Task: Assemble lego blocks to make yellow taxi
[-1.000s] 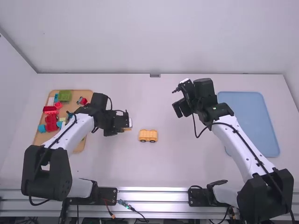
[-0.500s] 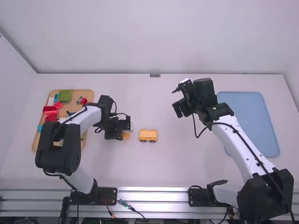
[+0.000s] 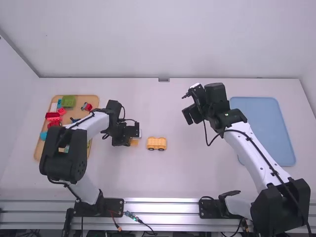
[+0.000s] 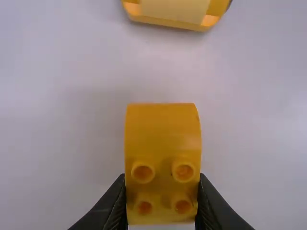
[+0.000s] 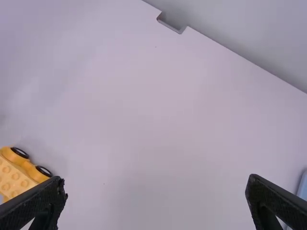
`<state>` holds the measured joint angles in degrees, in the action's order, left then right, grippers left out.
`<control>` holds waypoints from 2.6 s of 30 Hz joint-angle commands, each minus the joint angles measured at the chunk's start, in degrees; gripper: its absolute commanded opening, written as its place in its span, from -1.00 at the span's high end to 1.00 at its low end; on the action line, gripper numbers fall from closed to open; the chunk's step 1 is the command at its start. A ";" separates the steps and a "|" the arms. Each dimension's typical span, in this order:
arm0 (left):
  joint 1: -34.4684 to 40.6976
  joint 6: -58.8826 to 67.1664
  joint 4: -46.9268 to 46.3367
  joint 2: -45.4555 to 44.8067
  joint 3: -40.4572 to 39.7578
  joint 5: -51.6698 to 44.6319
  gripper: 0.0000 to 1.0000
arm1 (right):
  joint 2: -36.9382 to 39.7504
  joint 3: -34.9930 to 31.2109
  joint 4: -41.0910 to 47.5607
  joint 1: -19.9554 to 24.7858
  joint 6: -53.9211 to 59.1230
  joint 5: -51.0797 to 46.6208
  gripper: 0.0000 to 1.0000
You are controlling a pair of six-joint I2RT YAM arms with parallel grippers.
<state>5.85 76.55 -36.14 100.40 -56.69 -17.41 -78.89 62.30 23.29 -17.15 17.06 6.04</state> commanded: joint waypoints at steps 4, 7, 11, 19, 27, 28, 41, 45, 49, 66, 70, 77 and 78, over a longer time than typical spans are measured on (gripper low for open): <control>2.54 0.83 0.42 0.21 0.90 -0.02 0.92 | -0.05 0.63 -0.07 -0.11 -0.11 0.09 -0.99; 3.23 0.83 0.94 0.21 1.05 0.20 0.92 | -0.05 0.63 -0.04 -0.11 -0.11 0.04 -0.96; 3.19 -4.79 4.39 1.87 1.92 4.41 0.95 | -0.05 0.63 0.17 -0.11 -0.13 -0.11 -0.99; 3.23 -5.18 4.04 3.35 1.73 4.74 0.96 | -0.05 0.63 0.15 -0.11 -0.13 0.07 -0.98; 3.21 -5.27 3.82 3.35 1.60 5.48 0.21 | -0.05 0.63 -0.04 -0.11 -0.13 0.07 -0.98; 3.21 -5.27 3.82 3.35 1.60 5.48 0.21 | -0.05 0.63 -0.04 -0.11 -0.13 0.07 -0.98; 2.84 -10.21 4.81 3.31 -1.33 8.54 -0.98 | -0.05 0.63 -0.04 -0.09 -0.13 -0.09 -0.99; 2.89 -18.03 0.26 3.31 -6.78 8.59 -0.98 | -0.05 0.63 -0.22 -0.11 -0.11 -0.13 -0.99; 2.84 -27.41 -2.82 3.31 -12.33 8.59 -0.98 | -0.05 0.63 -0.72 -0.28 -0.35 0.44 -0.99; 2.78 -30.49 -8.70 3.31 -21.03 11.82 -0.98 | -0.05 0.63 -0.90 0.15 2.49 2.05 -0.99; 2.67 -10.71 -10.67 3.29 -20.37 1.11 -0.98 | -0.05 0.63 0.33 0.22 6.32 2.71 -0.99; -1.77 7.67 -13.16 1.45 -17.81 -18.54 -0.98 | -0.37 -2.78 -0.04 1.57 25.53 23.47 -0.99; -2.23 8.55 -13.11 1.06 -17.31 -19.76 -0.98 | -0.37 -3.76 -1.44 1.90 25.79 24.76 -0.99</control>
<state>5.87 74.04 -48.64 103.31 -76.03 -25.85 -78.91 61.14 22.94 -16.36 34.85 20.95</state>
